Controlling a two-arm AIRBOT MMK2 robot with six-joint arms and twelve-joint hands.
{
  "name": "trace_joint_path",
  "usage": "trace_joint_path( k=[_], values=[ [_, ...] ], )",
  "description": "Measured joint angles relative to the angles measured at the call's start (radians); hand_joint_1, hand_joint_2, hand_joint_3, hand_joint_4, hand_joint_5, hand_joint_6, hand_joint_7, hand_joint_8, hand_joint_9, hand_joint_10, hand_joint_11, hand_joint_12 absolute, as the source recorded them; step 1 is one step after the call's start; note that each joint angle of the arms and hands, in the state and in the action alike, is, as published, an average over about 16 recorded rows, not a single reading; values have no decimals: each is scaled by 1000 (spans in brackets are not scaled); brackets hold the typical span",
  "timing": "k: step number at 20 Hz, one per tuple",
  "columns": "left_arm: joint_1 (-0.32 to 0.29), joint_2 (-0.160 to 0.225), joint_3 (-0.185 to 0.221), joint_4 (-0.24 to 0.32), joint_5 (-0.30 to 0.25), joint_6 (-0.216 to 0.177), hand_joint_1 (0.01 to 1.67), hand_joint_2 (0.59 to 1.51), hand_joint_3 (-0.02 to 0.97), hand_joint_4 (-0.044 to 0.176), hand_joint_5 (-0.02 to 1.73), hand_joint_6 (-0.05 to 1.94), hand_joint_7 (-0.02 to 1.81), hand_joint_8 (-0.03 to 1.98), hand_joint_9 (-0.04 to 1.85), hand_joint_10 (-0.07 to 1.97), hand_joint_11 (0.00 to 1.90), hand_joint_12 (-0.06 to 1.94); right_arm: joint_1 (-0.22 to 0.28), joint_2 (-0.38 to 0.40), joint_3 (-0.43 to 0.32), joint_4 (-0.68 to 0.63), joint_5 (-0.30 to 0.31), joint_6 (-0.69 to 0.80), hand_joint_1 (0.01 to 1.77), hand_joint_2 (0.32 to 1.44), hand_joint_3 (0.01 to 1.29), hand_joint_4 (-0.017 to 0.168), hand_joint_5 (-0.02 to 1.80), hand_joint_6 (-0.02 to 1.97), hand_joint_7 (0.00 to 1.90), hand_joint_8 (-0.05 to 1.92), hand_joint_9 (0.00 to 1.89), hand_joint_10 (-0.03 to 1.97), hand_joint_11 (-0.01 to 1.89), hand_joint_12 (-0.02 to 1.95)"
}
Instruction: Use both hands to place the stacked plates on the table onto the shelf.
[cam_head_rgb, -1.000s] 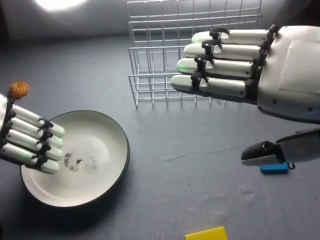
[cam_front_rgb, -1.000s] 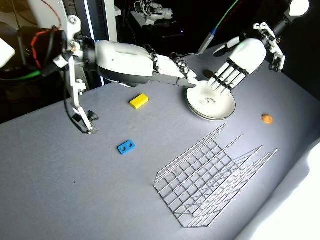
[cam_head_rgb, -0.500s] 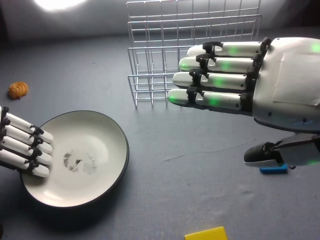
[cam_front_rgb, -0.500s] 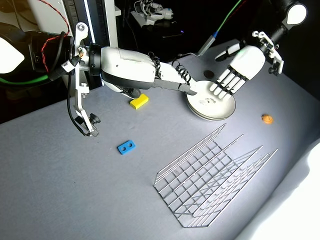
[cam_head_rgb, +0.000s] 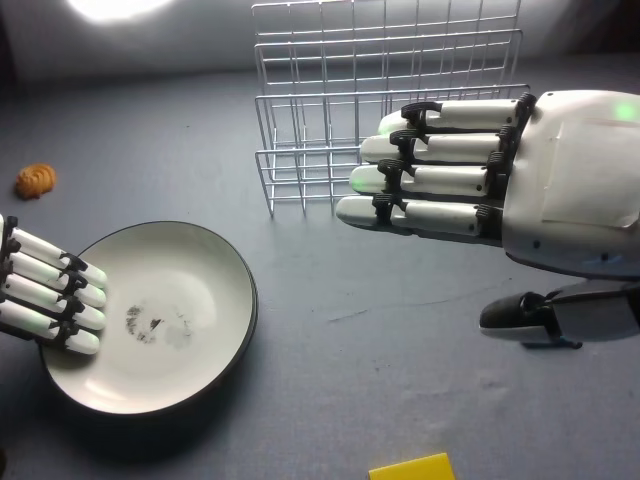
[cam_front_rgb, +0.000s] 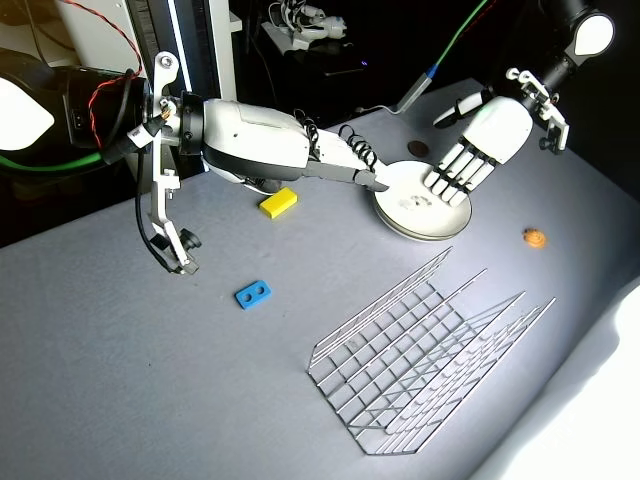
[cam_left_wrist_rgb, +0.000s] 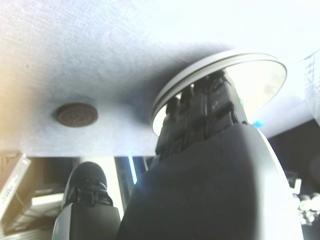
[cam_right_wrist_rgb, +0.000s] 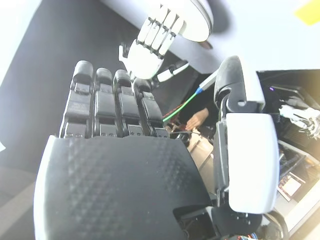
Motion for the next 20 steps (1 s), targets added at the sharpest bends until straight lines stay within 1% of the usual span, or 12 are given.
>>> trace_joint_path(
  k=[5, 11, 15, 20],
  values=[
    [-1, 3, -33, 7, 19, 2, 16, 1119, 13, -1, 1, -7, -1, -15, 3, -4, 13, -8, -8, -4, -3, 1, -2, -15, 643, 1120, 16, 3, 89, 20, 111, 14, 111, 6, 15, 405],
    [-17, 6, -101, 14, 56, 5, 16, 1120, 13, -1, -8, -5, -5, -16, 6, 0, 12, 5, -14, -30, -9, 14, -10, -65, 668, 1111, 16, 3, 124, 20, 142, 13, 149, 6, 14, 493],
    [-33, 7, -150, 14, 83, 6, 16, 1117, 13, -1, -9, -9, -7, -16, 13, 2, 12, 10, -7, -82, 7, 24, -20, -116, 757, 1076, 16, 3, 131, 20, 146, 13, 157, 6, 14, 506],
    [-53, 4, -195, 16, 110, 6, 16, 1117, 13, -1, -9, -14, -8, -17, 17, 4, 12, 10, 11, -189, 69, 41, -48, -178, 934, 1034, 16, 3, 120, 20, 121, 13, 130, 6, 14, 480]
  ],
)
